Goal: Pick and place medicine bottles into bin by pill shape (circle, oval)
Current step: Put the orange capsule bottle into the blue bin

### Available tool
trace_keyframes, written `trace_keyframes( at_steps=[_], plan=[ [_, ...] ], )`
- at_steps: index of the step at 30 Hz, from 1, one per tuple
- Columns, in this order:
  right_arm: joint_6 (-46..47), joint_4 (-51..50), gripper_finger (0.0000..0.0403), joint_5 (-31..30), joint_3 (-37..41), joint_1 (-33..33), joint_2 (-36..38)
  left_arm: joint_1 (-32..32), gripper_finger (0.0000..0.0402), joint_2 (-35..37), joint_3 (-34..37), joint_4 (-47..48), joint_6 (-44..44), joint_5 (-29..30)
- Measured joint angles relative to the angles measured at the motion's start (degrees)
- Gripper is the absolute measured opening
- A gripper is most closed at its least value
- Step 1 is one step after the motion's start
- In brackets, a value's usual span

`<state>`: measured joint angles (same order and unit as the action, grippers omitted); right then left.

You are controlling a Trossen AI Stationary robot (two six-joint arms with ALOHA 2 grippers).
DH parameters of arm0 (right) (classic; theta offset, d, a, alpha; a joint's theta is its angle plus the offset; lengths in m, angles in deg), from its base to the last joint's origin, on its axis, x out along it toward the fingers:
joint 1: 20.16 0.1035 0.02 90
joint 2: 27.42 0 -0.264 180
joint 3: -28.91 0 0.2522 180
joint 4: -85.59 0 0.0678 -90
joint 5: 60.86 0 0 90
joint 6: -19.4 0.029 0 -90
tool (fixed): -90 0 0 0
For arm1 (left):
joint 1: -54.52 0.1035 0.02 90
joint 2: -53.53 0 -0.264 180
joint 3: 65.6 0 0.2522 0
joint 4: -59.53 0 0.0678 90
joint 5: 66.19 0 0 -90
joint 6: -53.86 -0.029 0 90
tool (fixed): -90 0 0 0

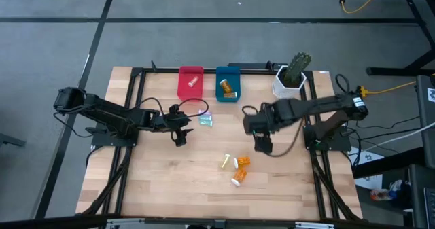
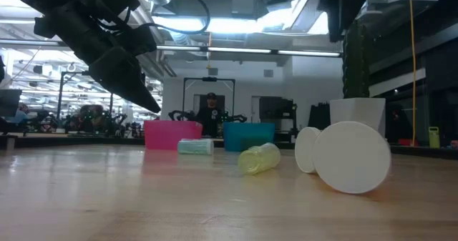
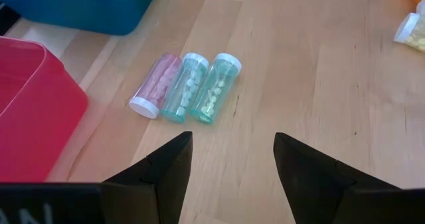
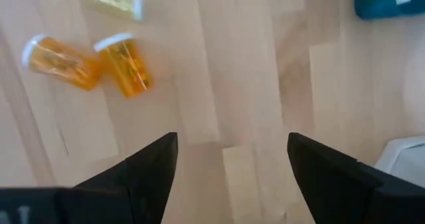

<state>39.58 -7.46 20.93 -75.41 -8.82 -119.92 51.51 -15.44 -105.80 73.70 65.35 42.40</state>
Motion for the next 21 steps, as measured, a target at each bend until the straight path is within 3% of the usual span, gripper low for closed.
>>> trace_keyframes(
  at_steps=[4,8,15,21],
  plan=[
    [1.9,3.53,0.0284,-6.23,1.38,5.6,-0.45,-0.01,0.0206,0.0,0.0,0.0,0.0,0.0],
    [0.44,11.43,0.0284,-6.73,7.96,9.21,-0.59,-0.01,0.0206,0.0,0.0,-0.01,0.0,0.0],
    [-0.71,31.2,0.0284,-6.13,24.06,10.72,-0.61,0.0,0.0206,0.0,0.0,-0.04,0.05,0.01],
    [-1.09,45.19,0.0284,-0.21,33.25,10.73,-0.6,-0.01,0.0206,0.0,0.0,-0.04,0.13,0.0]
  ],
)
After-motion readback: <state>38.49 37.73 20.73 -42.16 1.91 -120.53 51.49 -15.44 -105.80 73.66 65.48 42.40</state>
